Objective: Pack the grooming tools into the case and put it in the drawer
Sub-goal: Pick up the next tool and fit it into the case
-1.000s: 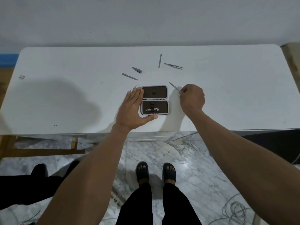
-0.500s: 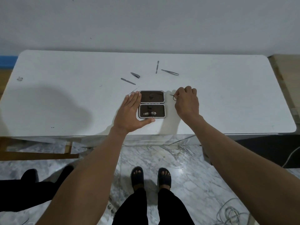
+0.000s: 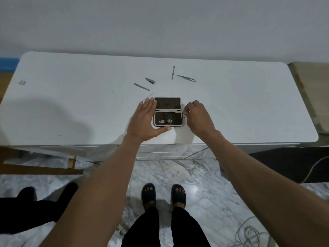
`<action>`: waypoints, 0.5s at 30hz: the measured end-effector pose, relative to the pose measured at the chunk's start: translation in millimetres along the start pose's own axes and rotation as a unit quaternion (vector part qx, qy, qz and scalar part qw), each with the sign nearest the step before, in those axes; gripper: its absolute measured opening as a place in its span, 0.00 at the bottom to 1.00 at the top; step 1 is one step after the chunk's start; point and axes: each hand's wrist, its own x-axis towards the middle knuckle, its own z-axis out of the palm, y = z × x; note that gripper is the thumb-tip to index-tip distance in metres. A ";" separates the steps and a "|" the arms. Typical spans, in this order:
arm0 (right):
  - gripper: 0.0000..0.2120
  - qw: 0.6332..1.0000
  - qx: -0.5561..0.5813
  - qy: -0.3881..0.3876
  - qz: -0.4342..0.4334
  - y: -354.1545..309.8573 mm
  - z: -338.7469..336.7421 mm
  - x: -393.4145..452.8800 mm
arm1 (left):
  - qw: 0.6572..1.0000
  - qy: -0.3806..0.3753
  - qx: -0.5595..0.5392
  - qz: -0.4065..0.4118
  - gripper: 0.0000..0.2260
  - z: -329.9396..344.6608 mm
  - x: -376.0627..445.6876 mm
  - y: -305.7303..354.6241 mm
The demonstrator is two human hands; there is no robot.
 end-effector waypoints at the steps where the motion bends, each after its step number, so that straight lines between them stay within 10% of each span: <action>1: 0.08 1.000 -0.009 -0.005 0.000 -0.1 0.3 -0.9 | 1.000 -0.002 0.000 0.000 0.55 -0.3 0.2 -0.1; 15: 0.11 0.991 -0.115 -0.073 -0.012 -8.7 -7.0 -1.4 | 1.000 0.005 -0.009 0.005 0.55 0.7 0.6 -0.9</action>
